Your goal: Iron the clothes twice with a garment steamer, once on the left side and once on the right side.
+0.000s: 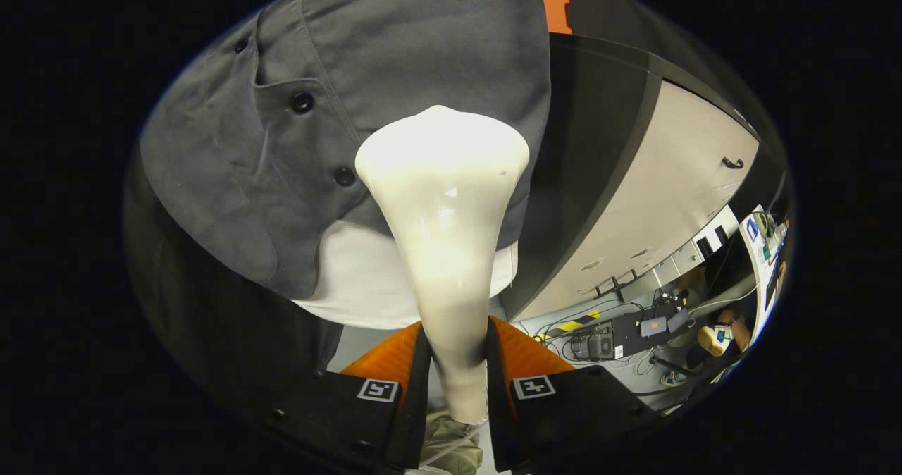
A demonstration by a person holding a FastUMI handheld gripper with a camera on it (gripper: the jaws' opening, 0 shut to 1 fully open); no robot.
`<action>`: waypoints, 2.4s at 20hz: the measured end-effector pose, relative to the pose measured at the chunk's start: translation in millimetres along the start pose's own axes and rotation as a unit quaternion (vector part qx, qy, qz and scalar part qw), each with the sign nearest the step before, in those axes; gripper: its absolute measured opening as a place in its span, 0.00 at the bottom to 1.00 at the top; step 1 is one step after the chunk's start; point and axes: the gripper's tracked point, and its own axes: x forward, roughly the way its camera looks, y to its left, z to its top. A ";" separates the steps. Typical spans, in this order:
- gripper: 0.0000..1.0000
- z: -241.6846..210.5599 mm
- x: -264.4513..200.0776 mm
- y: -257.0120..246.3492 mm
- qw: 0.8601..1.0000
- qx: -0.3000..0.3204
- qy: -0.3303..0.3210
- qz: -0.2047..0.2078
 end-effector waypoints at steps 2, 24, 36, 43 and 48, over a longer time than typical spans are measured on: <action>0.45 -7.1 -1.2 -1.6 1.000 0.003 0.003 -0.002; 0.45 52.5 -163.2 39.0 0.989 0.032 -0.143 -0.020; 0.45 131.7 -254.0 133.5 0.969 0.015 -0.245 0.021; 0.45 162.4 -264.0 174.3 0.961 -0.007 -0.272 0.040; 0.45 180.4 -264.1 204.4 0.957 -0.028 -0.283 0.055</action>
